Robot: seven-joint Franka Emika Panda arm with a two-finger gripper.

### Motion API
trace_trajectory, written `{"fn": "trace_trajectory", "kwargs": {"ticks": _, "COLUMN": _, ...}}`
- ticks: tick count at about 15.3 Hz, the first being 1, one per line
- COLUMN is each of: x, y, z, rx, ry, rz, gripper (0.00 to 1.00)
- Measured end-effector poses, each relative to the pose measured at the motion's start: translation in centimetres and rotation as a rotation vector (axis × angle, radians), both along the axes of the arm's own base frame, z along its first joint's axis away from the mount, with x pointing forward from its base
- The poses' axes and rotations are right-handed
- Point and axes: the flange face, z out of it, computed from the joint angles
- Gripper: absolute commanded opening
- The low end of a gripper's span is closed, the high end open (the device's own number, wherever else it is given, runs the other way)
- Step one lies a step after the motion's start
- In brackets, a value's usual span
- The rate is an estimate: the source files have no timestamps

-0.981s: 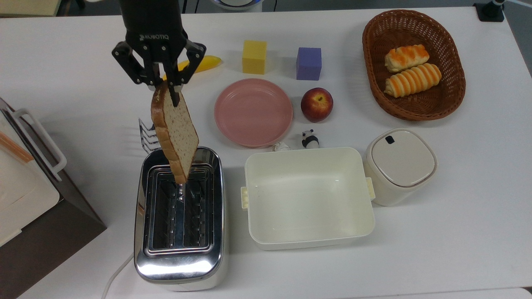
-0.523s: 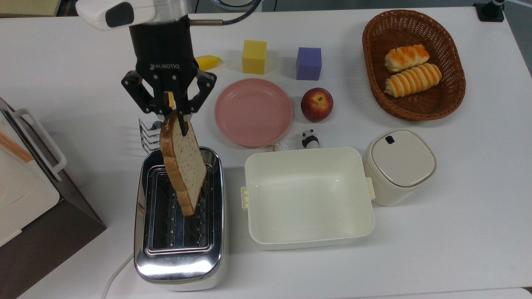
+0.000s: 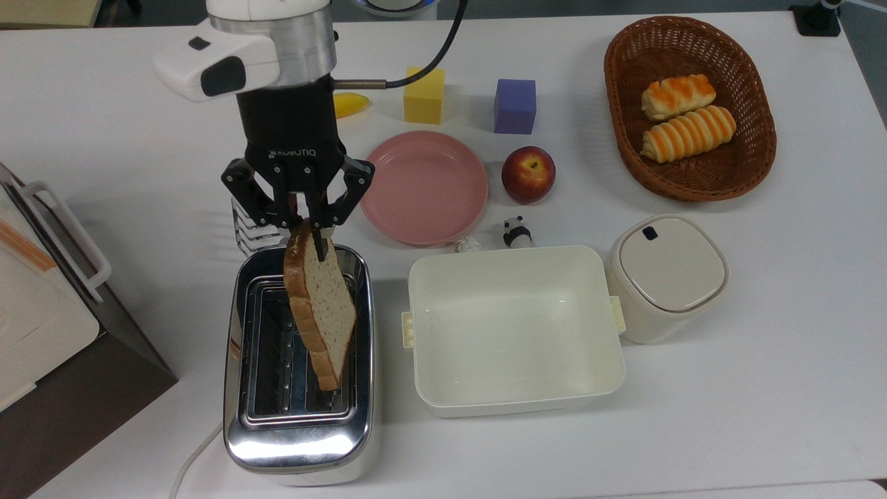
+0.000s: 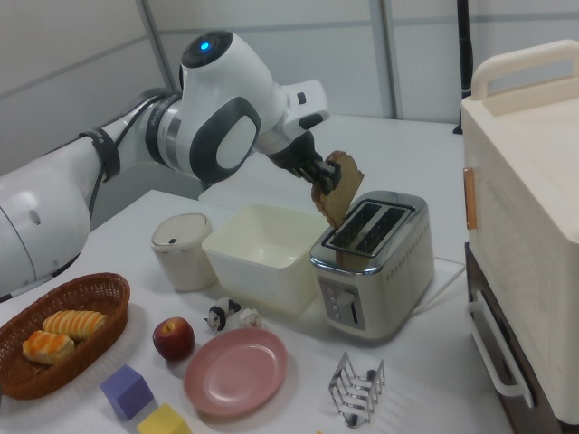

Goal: Put the bread in the toaster
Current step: 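Align the held bread slice edge-down above a toaster slot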

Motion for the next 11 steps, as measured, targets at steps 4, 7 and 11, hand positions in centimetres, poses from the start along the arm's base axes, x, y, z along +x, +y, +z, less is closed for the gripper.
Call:
{"fn": "trace_trajectory", "kwargs": {"ticks": 4, "x": 0.3, "y": -0.1, "z": -0.9, "rx": -0.004, "ry": 0.011, "rz": -0.001, "gripper": 0.00}}
{"fn": "trace_trajectory", "kwargs": {"ticks": 7, "x": 0.3, "y": -0.4, "z": -1.0, "rx": -0.018, "ry": 0.013, "rz": -0.004, "gripper": 0.00}}
{"fn": "trace_trajectory", "kwargs": {"ticks": 11, "x": 0.3, "y": -1.1, "z": -1.1, "rx": -0.023, "ry": 0.015, "rz": -0.014, "gripper": 0.00}}
